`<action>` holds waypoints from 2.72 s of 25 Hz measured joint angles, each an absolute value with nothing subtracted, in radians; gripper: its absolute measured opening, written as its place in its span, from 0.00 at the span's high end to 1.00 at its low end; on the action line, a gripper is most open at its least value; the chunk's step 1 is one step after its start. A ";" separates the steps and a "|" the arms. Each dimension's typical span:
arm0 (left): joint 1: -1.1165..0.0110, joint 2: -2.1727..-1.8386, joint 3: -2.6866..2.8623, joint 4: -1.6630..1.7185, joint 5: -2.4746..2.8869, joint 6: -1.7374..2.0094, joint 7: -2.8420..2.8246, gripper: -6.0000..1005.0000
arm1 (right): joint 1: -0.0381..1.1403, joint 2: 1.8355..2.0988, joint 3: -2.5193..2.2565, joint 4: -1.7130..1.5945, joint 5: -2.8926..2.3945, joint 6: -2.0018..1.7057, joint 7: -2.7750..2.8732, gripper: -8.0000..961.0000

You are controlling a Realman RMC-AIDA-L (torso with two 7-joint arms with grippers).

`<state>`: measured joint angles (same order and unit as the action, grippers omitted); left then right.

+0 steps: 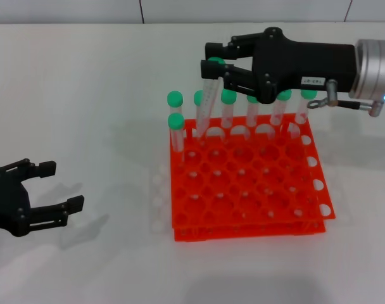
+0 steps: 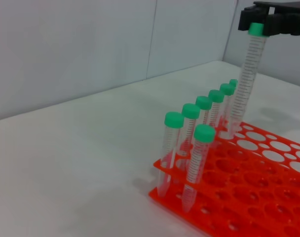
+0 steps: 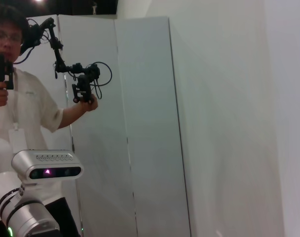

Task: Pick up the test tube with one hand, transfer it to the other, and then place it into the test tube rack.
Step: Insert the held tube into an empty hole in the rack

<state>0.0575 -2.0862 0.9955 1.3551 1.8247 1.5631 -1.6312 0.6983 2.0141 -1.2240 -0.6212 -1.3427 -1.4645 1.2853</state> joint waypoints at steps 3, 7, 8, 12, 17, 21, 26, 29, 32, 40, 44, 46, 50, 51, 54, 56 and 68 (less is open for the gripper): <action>0.057 -2.086 0.995 1.355 1.824 1.562 -1.631 0.13 | 0.710 2.014 -1.231 -0.619 -1.343 -1.449 1.291 0.73; 0.055 -2.086 0.995 1.354 1.823 1.550 -1.630 0.13 | 0.717 2.016 -1.244 -0.616 -1.342 -1.433 1.296 0.73; 0.055 -2.086 0.995 1.354 1.823 1.548 -1.630 0.13 | 0.718 2.017 -1.248 -0.617 -1.342 -1.428 1.296 0.73; 0.054 -2.086 0.996 1.354 1.815 1.546 -1.630 0.13 | 0.720 2.022 -1.268 -0.620 -1.335 -1.399 1.292 0.73; 0.052 -2.086 0.996 1.354 1.815 1.536 -1.630 0.13 | 0.726 2.026 -1.288 -0.613 -1.333 -1.380 1.289 0.73; 0.048 -2.085 0.997 1.354 1.815 1.535 -1.628 0.13 | 0.728 2.028 -1.307 -0.610 -1.330 -1.353 1.281 0.73; 0.029 -2.084 0.998 1.326 1.820 1.535 -1.628 0.13 | 0.721 2.028 -1.312 -0.609 -1.323 -1.341 1.266 0.73; 0.019 -2.083 0.997 1.308 1.823 1.535 -1.622 0.13 | 0.718 2.028 -1.312 -0.607 -1.320 -1.331 1.262 0.73; 0.015 -2.083 0.996 1.305 1.823 1.535 -1.616 0.13 | 0.717 2.028 -1.312 -0.600 -1.320 -1.329 1.260 0.73; 0.003 -2.082 0.995 1.305 1.823 1.540 -1.615 0.13 | 0.717 2.028 -1.312 -0.580 -1.323 -1.320 1.243 0.73; 0.001 -2.082 0.996 1.306 1.823 1.543 -1.615 0.13 | 0.718 2.028 -1.311 -0.571 -1.322 -1.319 1.238 0.73; 0.001 -2.082 0.996 1.307 1.824 1.543 -1.615 0.13 | 0.718 2.027 -1.311 -0.570 -1.322 -1.318 1.238 0.73; 0.002 -2.082 0.996 1.308 1.824 1.543 -1.615 0.13 | 0.718 2.026 -1.321 -0.569 -1.323 -1.314 1.238 0.73; 0.002 -2.082 0.997 1.308 1.824 1.543 -1.615 0.13 | 0.718 2.026 -1.323 -0.569 -1.322 -1.312 1.238 0.73; 0.002 -2.082 0.998 1.308 1.824 1.543 -1.615 0.13 | 0.718 2.027 -1.327 -0.569 -1.322 -1.308 1.238 0.73; 0.002 -2.082 0.999 1.308 1.824 1.543 -1.615 0.13 | 0.718 2.027 -1.331 -0.568 -1.321 -1.306 1.238 0.73; 0.002 -2.082 1.004 1.311 1.824 1.544 -1.615 0.13 | 0.706 2.028 -1.335 -0.567 -1.319 -1.290 1.225 0.73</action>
<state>0.0016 -2.0816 1.0035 1.3107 1.8239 1.5438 -1.6152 0.7062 2.0279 -1.3347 -0.5672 -1.3191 -1.2898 1.2249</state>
